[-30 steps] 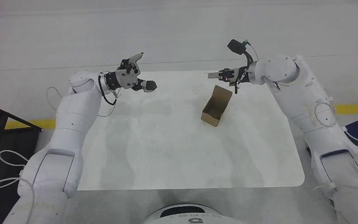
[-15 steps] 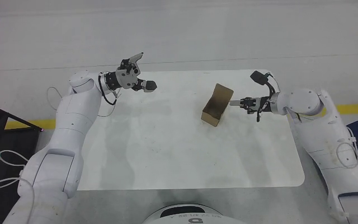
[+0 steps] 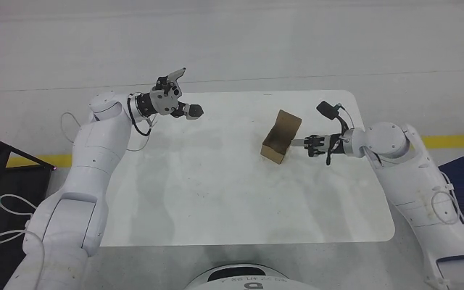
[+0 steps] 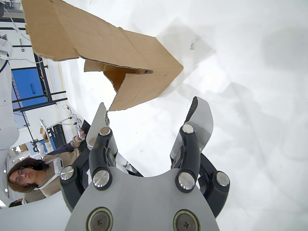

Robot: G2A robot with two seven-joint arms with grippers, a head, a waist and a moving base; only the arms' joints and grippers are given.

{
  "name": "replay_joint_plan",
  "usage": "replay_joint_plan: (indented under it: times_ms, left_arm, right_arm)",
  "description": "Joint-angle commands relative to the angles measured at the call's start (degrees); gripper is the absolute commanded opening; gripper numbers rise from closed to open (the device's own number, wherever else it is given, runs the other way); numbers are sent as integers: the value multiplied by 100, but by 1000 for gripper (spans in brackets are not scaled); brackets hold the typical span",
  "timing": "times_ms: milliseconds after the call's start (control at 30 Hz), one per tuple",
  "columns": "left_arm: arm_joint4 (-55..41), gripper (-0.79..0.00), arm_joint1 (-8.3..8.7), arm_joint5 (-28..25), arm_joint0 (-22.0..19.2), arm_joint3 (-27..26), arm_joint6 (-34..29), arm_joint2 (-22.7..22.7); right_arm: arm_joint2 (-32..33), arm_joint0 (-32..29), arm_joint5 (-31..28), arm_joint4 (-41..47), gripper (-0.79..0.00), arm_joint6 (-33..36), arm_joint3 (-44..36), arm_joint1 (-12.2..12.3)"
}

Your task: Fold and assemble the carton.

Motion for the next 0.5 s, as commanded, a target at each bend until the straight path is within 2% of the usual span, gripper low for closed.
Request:
replay_joint_plan:
  times_ms: [0,267,467]
  left_arm:
    - [0,0,0,0,0,0,0,0]
    - [0,0,0,0,0,0,0,0]
    - [0,0,0,0,0,0,0,0]
  right_arm:
    - [-66,61,1,24,-228,11,100,-17]
    - [-288,256,64,27,-289,-36,204,-77]
    - [-598,478,401,-296,-354,-50,155,-138]
